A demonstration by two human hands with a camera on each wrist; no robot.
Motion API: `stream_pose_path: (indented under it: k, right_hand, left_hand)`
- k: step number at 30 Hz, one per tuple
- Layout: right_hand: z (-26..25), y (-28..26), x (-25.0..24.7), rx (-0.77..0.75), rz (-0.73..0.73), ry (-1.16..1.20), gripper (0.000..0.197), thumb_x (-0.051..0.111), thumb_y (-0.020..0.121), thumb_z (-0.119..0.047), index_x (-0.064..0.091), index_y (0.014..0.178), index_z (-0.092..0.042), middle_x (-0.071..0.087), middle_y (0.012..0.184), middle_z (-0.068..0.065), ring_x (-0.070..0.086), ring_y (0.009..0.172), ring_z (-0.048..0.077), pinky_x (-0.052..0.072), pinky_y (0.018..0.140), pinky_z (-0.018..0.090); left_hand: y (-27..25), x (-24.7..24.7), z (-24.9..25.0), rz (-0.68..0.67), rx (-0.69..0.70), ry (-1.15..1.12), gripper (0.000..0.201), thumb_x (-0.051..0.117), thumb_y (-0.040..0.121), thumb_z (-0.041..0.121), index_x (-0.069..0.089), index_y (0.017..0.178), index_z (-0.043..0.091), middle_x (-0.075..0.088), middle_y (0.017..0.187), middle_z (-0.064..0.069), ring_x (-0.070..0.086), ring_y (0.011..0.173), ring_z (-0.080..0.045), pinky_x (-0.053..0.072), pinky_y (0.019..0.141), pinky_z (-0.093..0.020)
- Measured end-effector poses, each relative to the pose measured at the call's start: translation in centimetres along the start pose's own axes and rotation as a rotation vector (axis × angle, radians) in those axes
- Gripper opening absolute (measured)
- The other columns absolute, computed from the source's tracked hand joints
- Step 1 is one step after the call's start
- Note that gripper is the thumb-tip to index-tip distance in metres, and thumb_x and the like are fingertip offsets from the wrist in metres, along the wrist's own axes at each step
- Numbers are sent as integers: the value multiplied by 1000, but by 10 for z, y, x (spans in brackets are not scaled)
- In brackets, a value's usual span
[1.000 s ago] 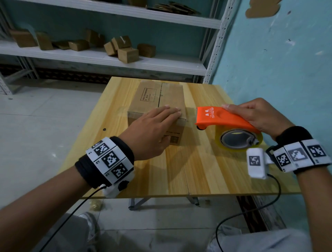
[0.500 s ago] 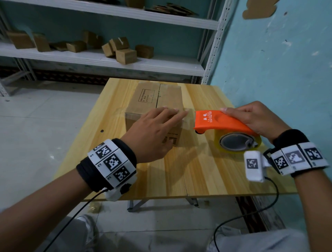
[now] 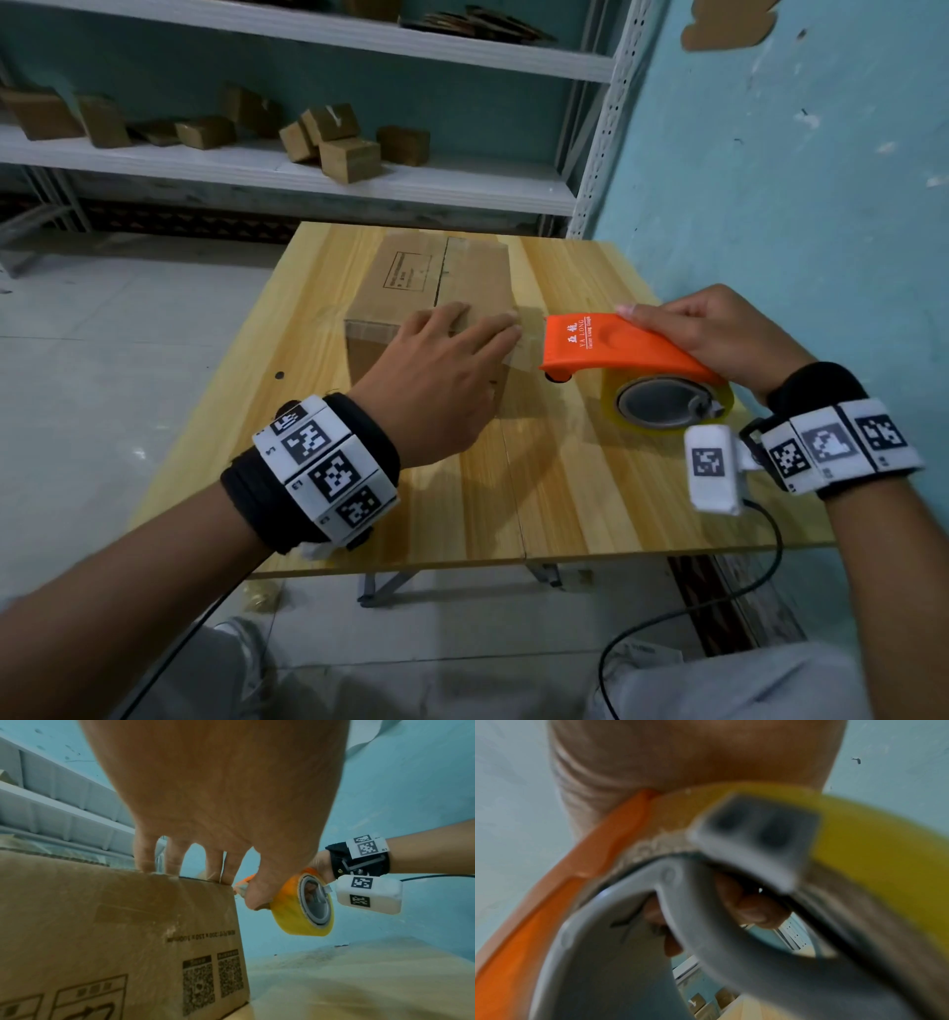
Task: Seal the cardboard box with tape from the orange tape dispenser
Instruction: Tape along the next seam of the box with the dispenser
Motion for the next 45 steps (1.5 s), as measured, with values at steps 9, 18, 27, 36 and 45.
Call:
stream_pose_path:
  k: [9,18,27,36,45]
  right_hand:
    - [1,-1,1,1,-10,12,52,60,87,-55,73,68,-8,59,48,0,56,40,7,42,55,20]
    - [8,1,2,-15,-42,33,61,61,85,-56,68,65,2,53,46,3,51,38,12,41,46,11]
    - [17,-3,0,4,-68,95,65,63,79,-58,67,67,5,52,49,7,50,42,18,41,48,16]
    - [-6,-3,1,-52,10,-190,73,58,77,-70,75,78,2,65,70,23,64,63,31,43,59,27]
    - [-23,-3,7,-44,-9,-317,64,60,85,-62,67,62,-3,49,51,4,48,48,15,35,52,23]
  left_hand:
    - [1,-1,-1,9,19,22,62,45,92,41,28,149,21,30,154,2,32,137,-33,29,110,-51]
    - [-1,3,-3,-31,20,-23,67,42,96,39,10,153,24,5,161,5,6,147,-31,12,118,-51]
    - [-1,3,-7,-20,23,-54,66,42,96,39,11,153,28,7,161,9,9,147,-28,12,119,-48]
    - [0,6,-6,10,29,-32,70,44,94,43,11,153,28,11,160,8,12,147,-28,13,118,-48]
    - [-1,7,-7,22,27,-11,73,46,93,42,9,154,23,11,160,6,13,146,-28,15,118,-48]
Point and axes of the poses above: each hand's wrist, its own y-axis towards the middle knuckle, its own x-axis out of the palm, z = x × y, the point moved 5 cm from there along y, towards the middle knuckle
